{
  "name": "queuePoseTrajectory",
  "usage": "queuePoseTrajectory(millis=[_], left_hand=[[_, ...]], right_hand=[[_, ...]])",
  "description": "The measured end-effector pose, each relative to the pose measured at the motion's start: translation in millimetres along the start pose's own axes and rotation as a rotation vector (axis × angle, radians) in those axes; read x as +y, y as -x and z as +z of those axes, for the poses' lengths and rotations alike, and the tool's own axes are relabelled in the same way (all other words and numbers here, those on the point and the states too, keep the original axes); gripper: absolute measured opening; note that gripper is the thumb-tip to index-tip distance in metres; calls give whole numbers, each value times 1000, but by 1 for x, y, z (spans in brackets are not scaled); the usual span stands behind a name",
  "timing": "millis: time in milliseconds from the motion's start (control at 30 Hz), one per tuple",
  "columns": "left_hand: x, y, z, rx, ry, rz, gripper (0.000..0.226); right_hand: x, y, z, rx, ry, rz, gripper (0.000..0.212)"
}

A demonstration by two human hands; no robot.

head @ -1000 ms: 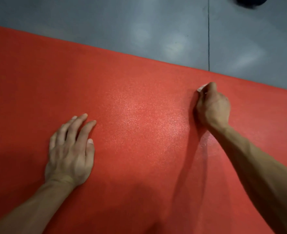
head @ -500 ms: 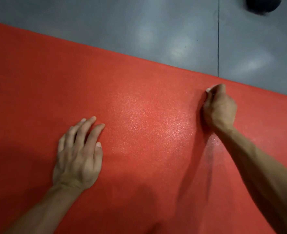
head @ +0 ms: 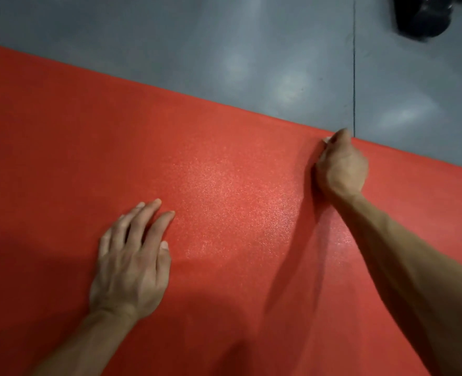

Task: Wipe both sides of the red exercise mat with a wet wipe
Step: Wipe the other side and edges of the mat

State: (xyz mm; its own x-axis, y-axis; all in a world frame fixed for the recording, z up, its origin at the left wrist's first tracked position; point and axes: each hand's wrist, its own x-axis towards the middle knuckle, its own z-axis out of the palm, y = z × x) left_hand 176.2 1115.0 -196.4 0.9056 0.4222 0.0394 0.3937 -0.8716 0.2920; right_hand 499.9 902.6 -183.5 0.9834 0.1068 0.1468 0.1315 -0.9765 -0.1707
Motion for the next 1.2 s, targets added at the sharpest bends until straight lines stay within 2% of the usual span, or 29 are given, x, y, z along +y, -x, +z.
queuePoseTrajectory(millis=[67, 133, 200, 233, 300, 400, 467, 567, 633, 700, 800, 867, 967, 1133, 1200], left_hand=[[0, 1, 0, -2, -5, -5, 53], [0, 1, 1, 4, 0, -1, 54], [-1, 0, 1, 5, 11, 4, 54], [-1, 0, 1, 5, 16, 4, 54], [1, 1, 1, 9, 19, -3, 54], [1, -1, 1, 17, 12, -4, 53], [0, -1, 1, 10, 9, 3, 53], [1, 0, -1, 1, 8, -4, 53], [2, 0, -2, -5, 12, 1, 52], [0, -1, -2, -8, 9, -1, 52], [1, -1, -1, -9, 3, -2, 52], [1, -1, -1, 0, 5, -6, 52], [1, 0, -1, 13, 4, -14, 51], [0, -1, -1, -16, -19, -14, 52], [0, -2, -2, -17, -16, -13, 52]], right_hand=[[-42, 7, 10, -35, -75, -139, 17], [-84, 17, 19, -95, -123, -417, 14], [-100, 19, 16, -121, -88, -667, 12], [-92, 11, 13, -128, -66, -703, 12], [-56, -9, 4, -143, 16, -559, 13], [6, -36, -12, -129, 31, -118, 17], [7, -43, -10, -151, 29, -24, 20], [-41, -48, 5, -214, 14, -95, 23], [-74, -50, 12, -300, -21, -211, 25], [-84, -55, 9, -371, -4, -261, 24], [-57, -66, -5, -426, 90, -132, 22], [-43, -68, -11, -448, 166, -61, 30], [-66, -64, -11, -435, 174, -31, 36], [-176, -36, 7, -465, 53, -294, 33], [-188, -33, 7, -476, 46, -348, 32]])
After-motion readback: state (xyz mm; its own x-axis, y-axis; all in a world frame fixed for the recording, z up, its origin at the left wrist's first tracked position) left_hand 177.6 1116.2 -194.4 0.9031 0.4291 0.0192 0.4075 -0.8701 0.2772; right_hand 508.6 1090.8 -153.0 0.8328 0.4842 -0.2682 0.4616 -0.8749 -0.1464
